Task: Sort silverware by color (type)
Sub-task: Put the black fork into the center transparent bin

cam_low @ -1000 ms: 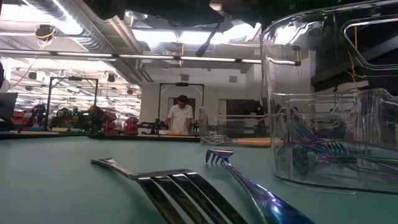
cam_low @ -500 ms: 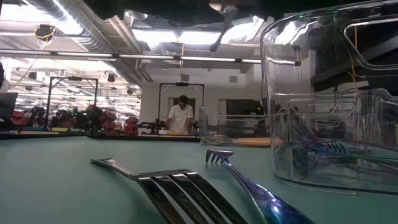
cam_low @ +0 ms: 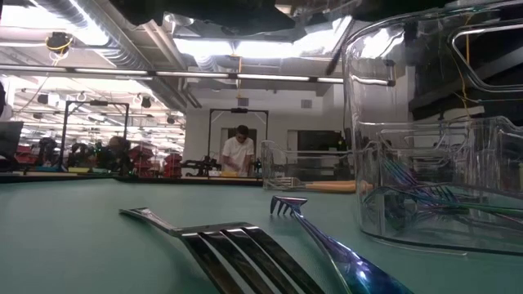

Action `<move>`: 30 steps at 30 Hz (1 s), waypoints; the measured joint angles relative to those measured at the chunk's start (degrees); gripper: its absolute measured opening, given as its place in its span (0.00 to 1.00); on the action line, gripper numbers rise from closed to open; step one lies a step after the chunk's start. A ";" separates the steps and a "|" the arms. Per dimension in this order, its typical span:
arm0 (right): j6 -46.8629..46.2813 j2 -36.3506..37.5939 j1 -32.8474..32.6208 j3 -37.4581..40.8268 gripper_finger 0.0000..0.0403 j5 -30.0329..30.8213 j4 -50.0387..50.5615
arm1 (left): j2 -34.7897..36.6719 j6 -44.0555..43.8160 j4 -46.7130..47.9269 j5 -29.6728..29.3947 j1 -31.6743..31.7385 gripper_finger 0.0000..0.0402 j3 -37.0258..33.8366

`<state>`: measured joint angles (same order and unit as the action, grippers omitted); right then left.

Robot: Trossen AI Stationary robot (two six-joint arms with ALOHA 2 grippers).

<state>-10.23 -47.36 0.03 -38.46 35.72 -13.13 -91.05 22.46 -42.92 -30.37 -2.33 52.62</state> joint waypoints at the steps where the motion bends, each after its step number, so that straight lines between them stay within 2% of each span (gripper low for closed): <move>1: -1.18 1.51 0.00 0.00 0.00 0.23 1.96 | 0.00 0.00 0.00 -0.02 0.00 0.16 0.00; 5: -5.84 6.60 0.00 -0.32 0.00 0.27 9.33 | 0.00 0.00 0.00 -0.04 0.00 0.16 0.00; 8: -10.80 8.80 0.00 -2.84 0.00 0.24 19.27 | 0.00 0.00 0.00 -0.04 0.00 0.16 0.00; 14: -22.09 8.50 0.00 -13.45 0.00 -0.54 45.62 | 0.00 0.00 -0.01 -0.02 0.00 0.16 0.00; 19: -28.78 5.15 0.02 -21.84 0.00 -2.89 62.52 | 0.00 0.00 0.00 -0.02 0.00 0.16 0.00; 25: -33.79 0.70 2.37 -25.11 0.00 -5.43 72.24 | 0.00 0.00 -0.01 -0.02 0.00 0.16 0.00; 30: -34.53 -2.13 11.32 -25.13 0.00 -14.62 76.71 | 0.00 0.00 -0.02 0.00 0.00 0.16 0.00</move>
<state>-44.75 -49.49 11.35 -63.59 21.10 63.58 -91.05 22.46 -42.94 -30.37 -2.33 52.62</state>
